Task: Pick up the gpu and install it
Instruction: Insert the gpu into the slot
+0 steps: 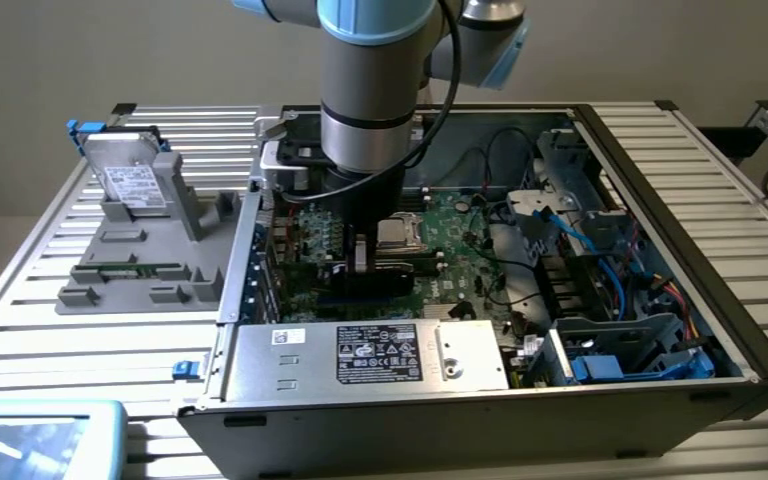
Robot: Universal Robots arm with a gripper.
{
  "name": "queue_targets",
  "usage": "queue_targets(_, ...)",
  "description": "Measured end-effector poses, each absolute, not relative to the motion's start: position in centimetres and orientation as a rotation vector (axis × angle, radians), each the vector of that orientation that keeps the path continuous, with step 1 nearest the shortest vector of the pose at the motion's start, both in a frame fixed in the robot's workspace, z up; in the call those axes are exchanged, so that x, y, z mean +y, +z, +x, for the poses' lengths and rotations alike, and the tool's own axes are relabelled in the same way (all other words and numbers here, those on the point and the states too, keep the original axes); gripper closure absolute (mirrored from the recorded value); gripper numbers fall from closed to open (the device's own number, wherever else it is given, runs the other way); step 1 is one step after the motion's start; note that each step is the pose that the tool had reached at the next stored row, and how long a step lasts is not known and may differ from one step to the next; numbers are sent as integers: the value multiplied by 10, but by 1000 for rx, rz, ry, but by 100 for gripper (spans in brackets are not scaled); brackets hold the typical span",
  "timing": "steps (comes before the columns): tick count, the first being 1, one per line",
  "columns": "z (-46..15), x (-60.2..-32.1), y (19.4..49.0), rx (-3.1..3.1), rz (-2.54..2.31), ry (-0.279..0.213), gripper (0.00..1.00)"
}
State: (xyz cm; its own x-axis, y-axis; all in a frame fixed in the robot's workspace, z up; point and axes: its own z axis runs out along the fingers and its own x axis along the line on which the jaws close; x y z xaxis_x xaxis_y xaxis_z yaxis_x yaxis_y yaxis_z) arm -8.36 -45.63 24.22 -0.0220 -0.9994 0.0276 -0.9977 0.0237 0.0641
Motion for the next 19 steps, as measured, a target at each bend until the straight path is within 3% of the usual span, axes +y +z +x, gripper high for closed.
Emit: queue_targets(19,-84,-456,241,-2200,2150,-41,72)
